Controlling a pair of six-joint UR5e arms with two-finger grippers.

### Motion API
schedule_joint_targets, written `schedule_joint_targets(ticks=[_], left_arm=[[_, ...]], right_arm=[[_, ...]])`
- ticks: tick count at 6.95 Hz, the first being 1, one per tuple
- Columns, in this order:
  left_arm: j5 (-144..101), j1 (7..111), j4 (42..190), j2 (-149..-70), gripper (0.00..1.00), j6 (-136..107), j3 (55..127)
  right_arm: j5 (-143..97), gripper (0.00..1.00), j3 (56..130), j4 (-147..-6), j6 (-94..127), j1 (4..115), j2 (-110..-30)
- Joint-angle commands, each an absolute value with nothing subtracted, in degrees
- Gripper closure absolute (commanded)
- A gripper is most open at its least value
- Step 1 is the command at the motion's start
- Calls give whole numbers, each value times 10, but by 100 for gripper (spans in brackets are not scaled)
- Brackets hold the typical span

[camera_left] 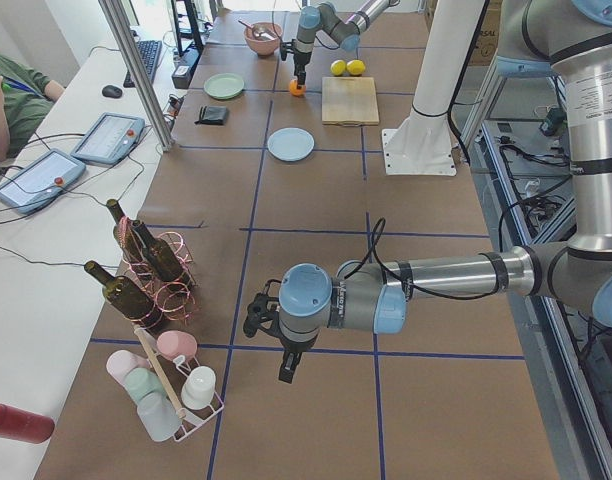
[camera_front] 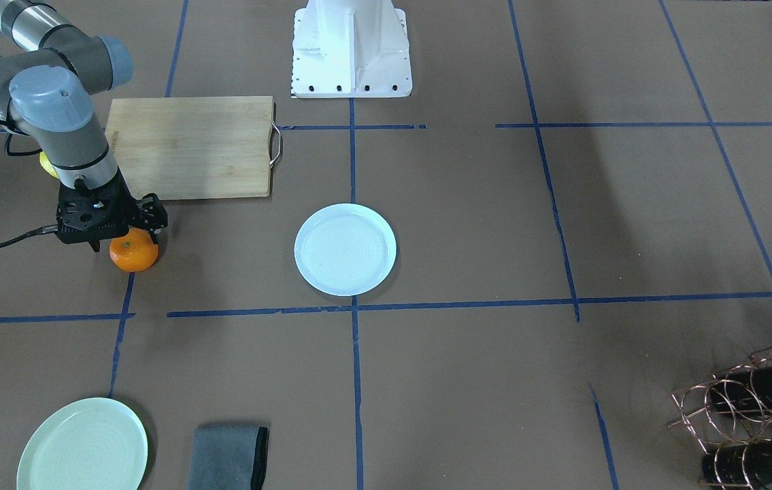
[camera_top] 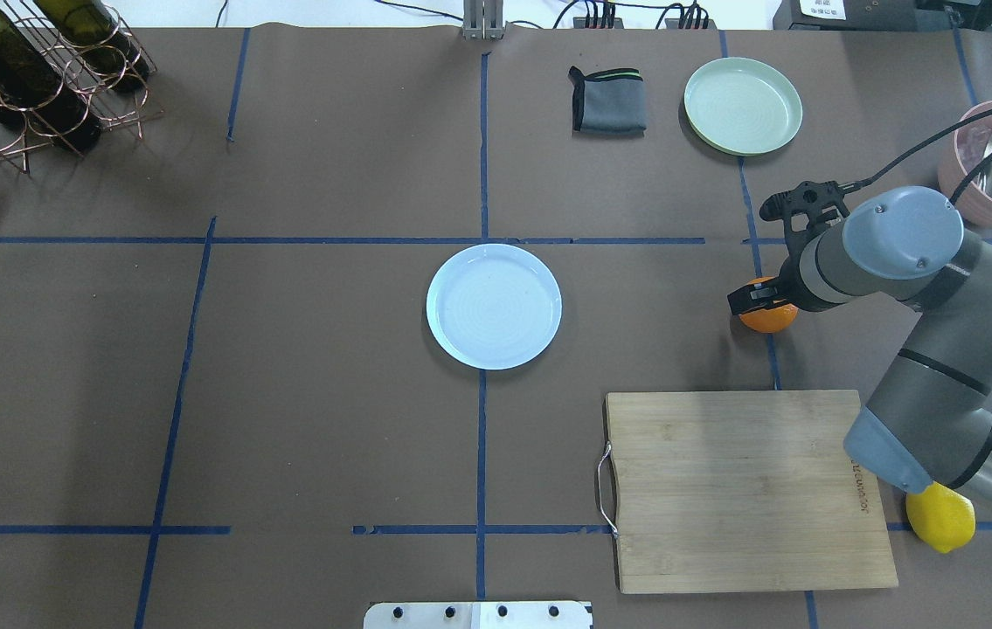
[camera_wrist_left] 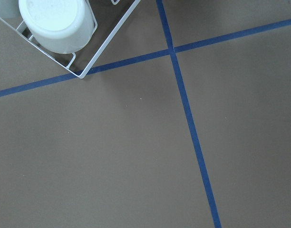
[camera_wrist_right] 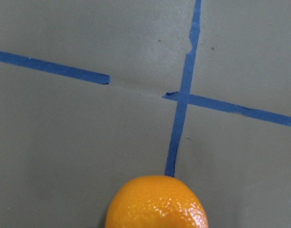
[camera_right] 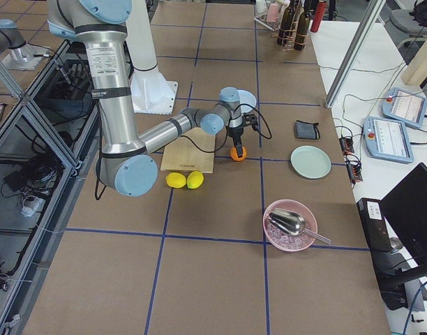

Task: Pick orange to plate
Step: 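Reach the right gripper down to the orange and grasp it, then lift the orange with the right gripper and carry it over the plate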

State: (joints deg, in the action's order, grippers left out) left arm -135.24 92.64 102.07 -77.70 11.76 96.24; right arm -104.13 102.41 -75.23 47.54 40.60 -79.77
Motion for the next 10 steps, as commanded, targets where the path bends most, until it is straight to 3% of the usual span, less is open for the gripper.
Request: schedule_joint_targets(ticks=[1,3,4,5,6,8,10], left_arm=[[-1353,926,1020,-777,0,118,963],[-1353,926,1021,-778,0,118,963],[-1353,926,1020,-778,0,118,963],[-1353,926,1021,-779,0,118,962],[-1353,926,1021,-779,0,118,963],[-1353,926,1021,-778,0,118,963],[-1353,926,1021,-776,0,119,963]], right_arm=[[-1025,0,1008,-752,476,395,-792],[-1020,2,1004,-753,475,387,-792],[-1021,26,1003,-753,476,386,-791],[-1021,57,1004,-753,476,385,-791],[-1022,73,1005,-753,479,386,-774],[-1022,70,1004,-775,527,379,-707],[-1019,65,993,-907,598,354,-582]])
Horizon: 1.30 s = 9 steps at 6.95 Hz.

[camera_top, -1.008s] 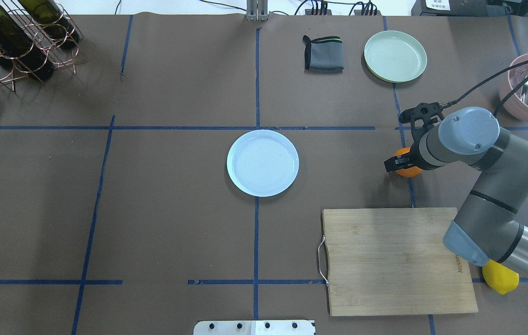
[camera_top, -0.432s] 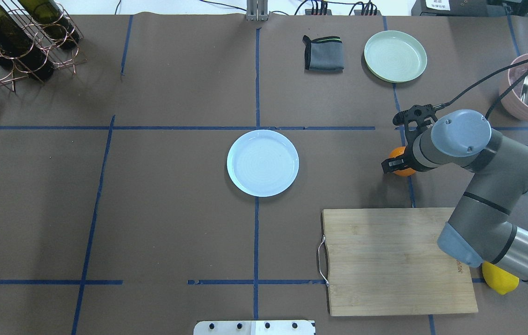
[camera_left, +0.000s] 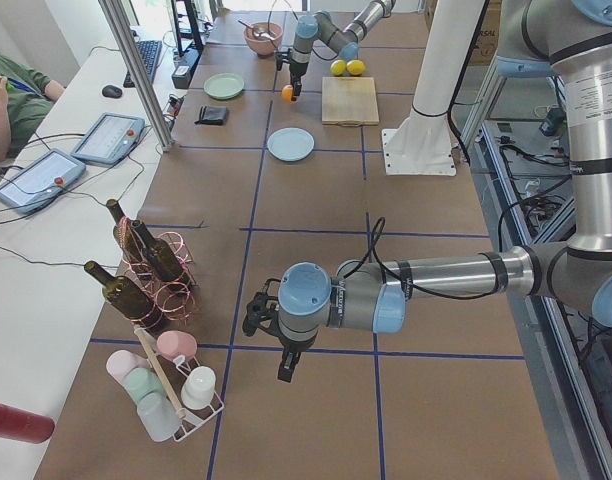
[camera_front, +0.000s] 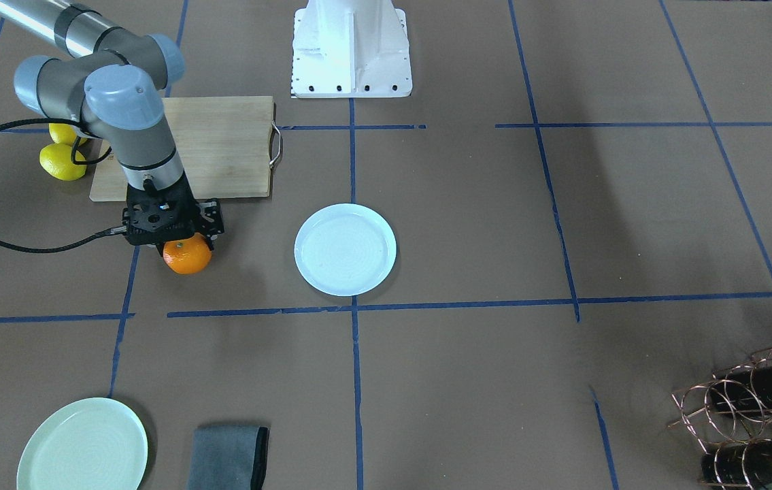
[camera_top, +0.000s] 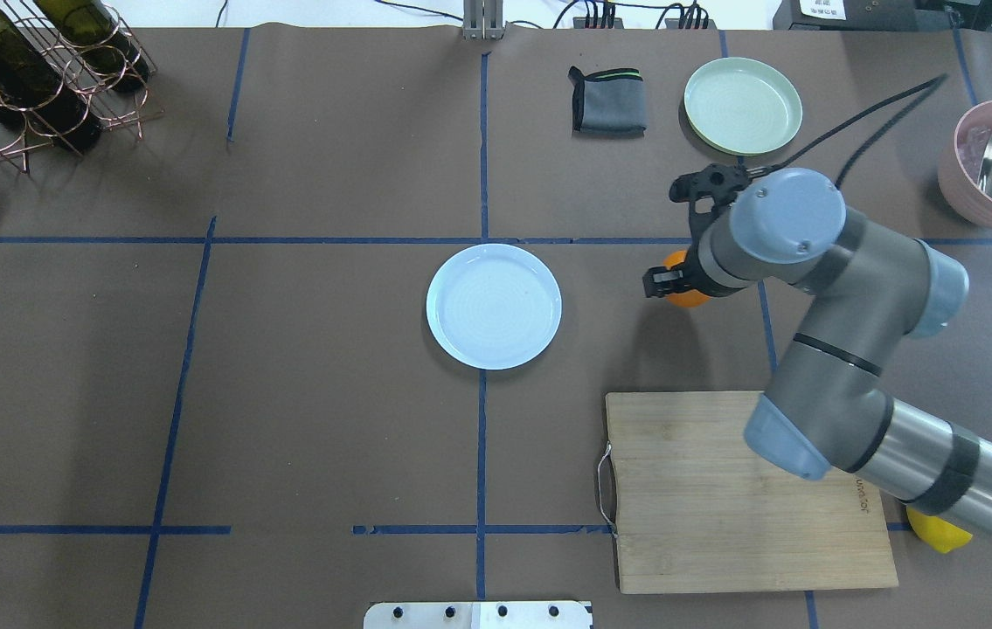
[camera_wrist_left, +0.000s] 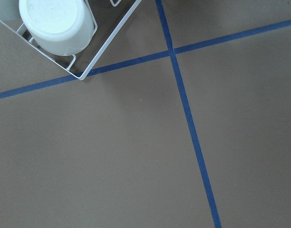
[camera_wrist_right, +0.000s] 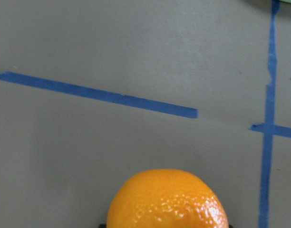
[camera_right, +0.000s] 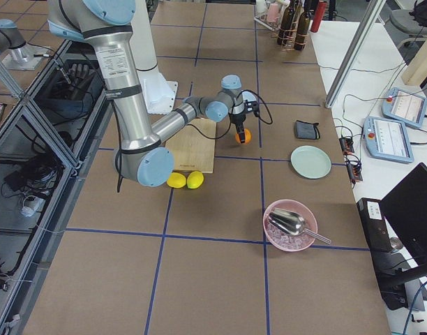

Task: Pick orange to plate
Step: 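Lift the orange with the right gripper and carry it over the plate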

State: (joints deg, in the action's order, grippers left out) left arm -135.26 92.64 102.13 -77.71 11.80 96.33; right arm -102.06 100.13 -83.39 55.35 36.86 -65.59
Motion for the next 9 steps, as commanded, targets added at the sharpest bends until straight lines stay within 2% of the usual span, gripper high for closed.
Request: schedule_joint_targets(ticks=[1,3,5,7,9], left_arm=[[-1354,927,1020,-775,0,119,965],[-1354,927,1021,-774,0,118,965],[-1354,927,1021,-773,0,118,968],[-1354,927,1021,-773,0,115,969],[-1354,927,1021,-773,0,114,969]], right_arm=[[-996,64,954,-932,636,335,-517],[-961,64,832,-933,699,303,-402],[-925,62,761,-933,731,273,-357],[-914,60,753,-933,732,258,-359],[-902,51,747,-933,731,251,-362]])
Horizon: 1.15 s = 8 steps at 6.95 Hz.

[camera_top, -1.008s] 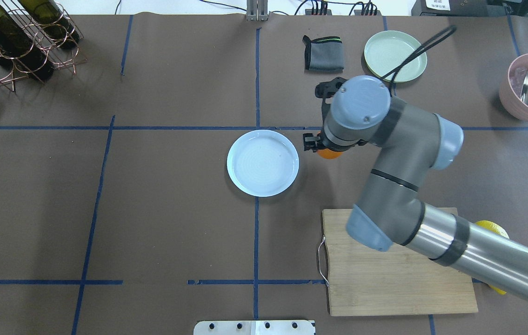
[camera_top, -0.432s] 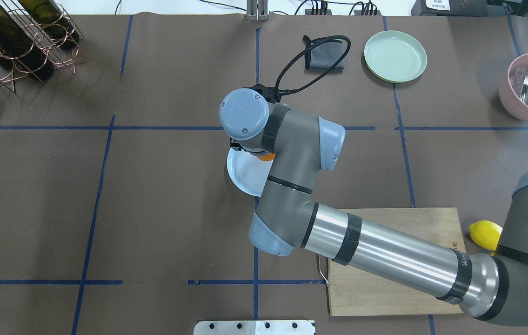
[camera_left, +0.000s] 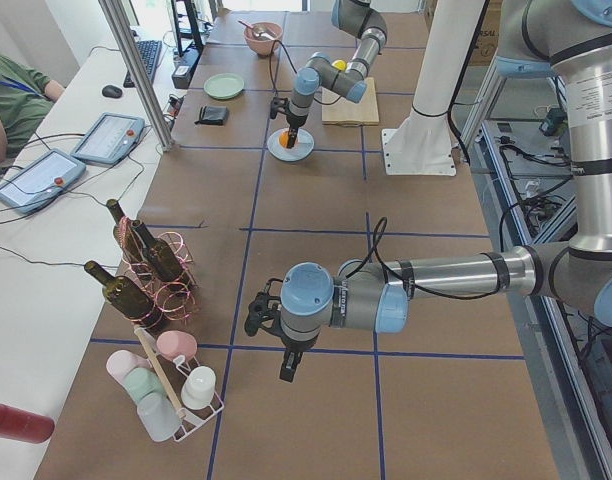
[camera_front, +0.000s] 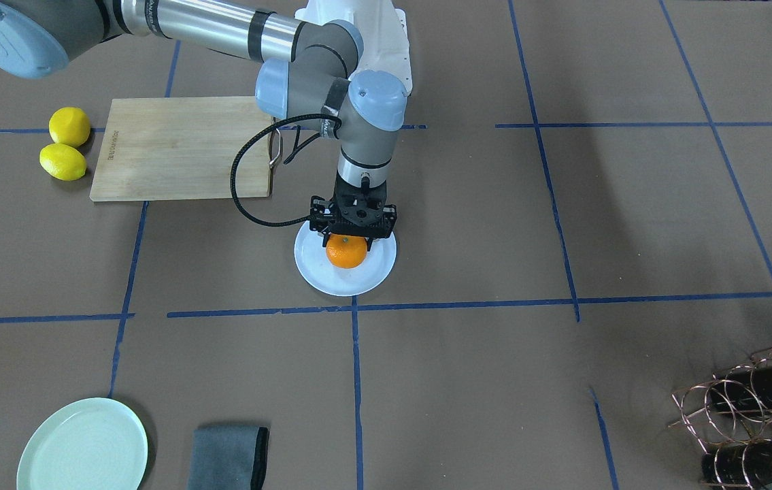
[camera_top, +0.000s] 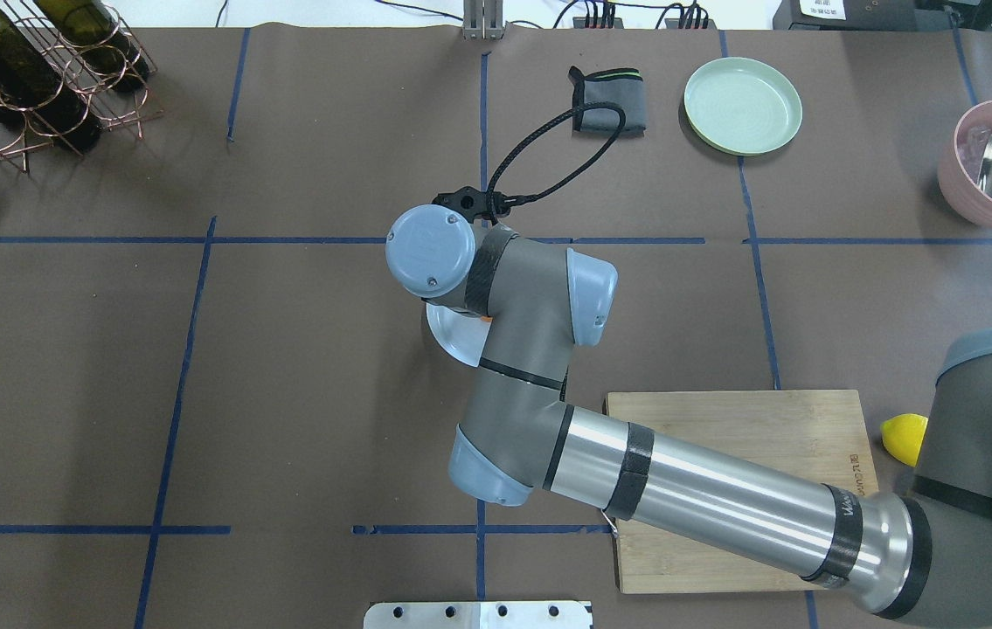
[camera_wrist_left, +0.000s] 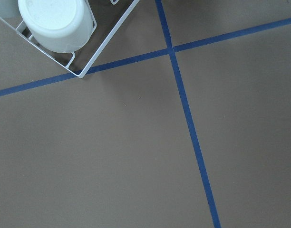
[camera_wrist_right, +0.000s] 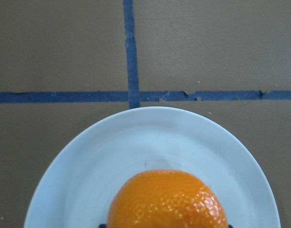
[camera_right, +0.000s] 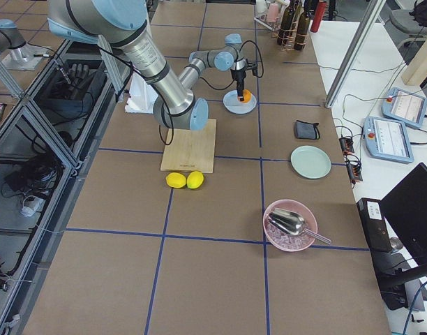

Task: Pick orange to plate
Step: 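Lower the orange onto the light blue plate and open the right gripper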

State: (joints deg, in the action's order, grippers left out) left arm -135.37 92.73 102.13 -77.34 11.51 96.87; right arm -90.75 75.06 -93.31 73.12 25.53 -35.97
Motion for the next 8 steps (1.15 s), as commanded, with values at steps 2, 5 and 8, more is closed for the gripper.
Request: schedule_joint_targets(ticks=[2,5,8], left_arm=[[-1354,927,1021,-773,0,114,970],[-1355,927,1021,-773,0,115,973],[-1353,926,1020,-773,0,119,965]], right_arm=[[-901,0,747,-933,737,250,-357],[-938,0,772,-934,733,284,-358],[-1060,0,877,-965,535,406,-445]])
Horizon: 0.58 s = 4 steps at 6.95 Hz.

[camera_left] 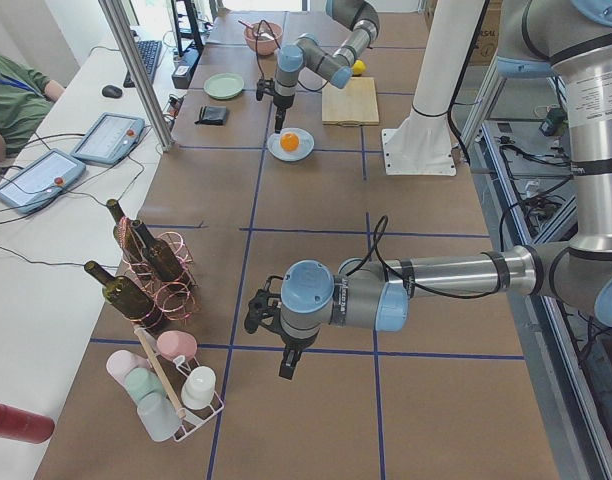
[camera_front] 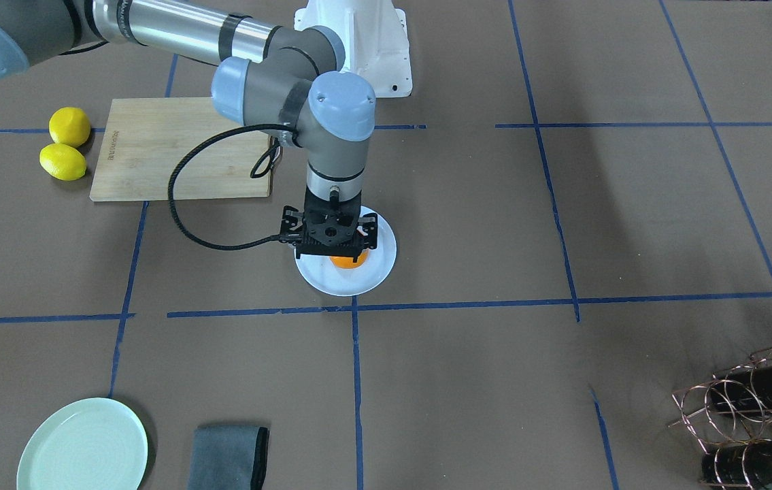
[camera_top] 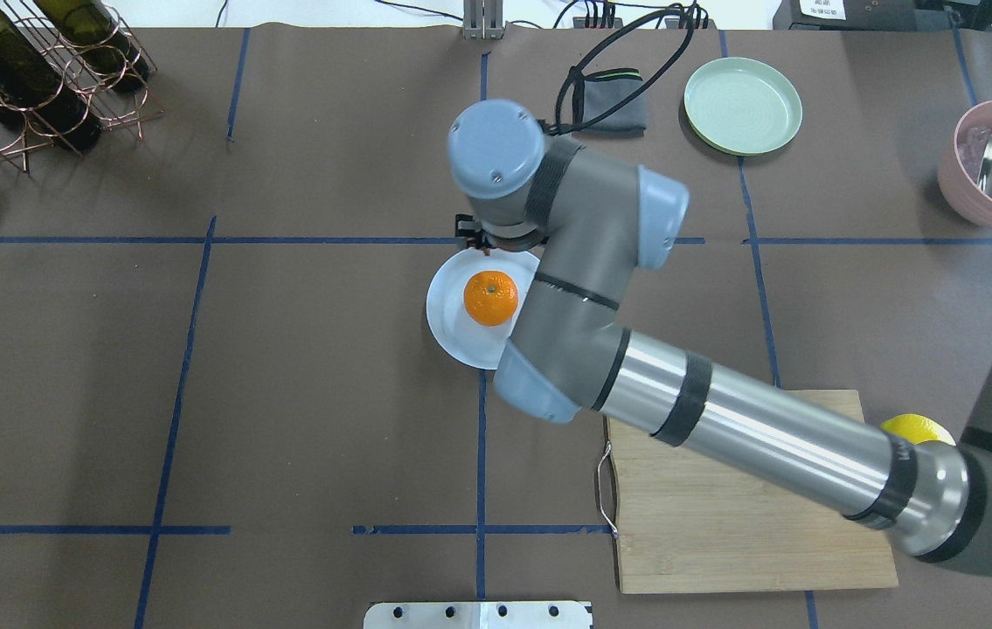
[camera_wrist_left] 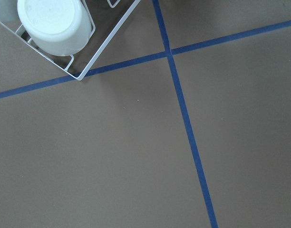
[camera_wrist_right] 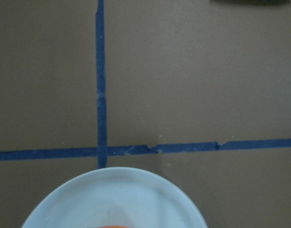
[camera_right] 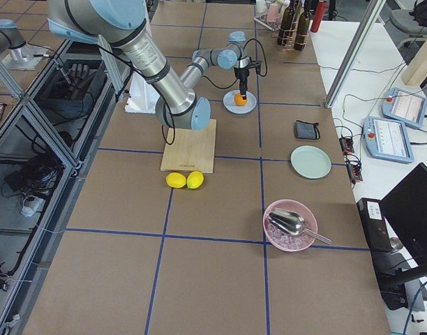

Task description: Pick orange to plate

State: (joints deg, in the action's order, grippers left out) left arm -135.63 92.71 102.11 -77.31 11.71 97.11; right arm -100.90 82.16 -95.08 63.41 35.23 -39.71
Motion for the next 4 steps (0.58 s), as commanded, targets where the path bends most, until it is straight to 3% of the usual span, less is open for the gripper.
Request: schedule_joint_targets(ticks=[1,4], left_arm=[[-1352,927,1016,-773,0,118,979],[-1352,925,967,-783,0,108,1002]], right_arm=[[-1123,0,916,-966,447,471,-486],[-1221,0,1003,-966,175,628,-644]])
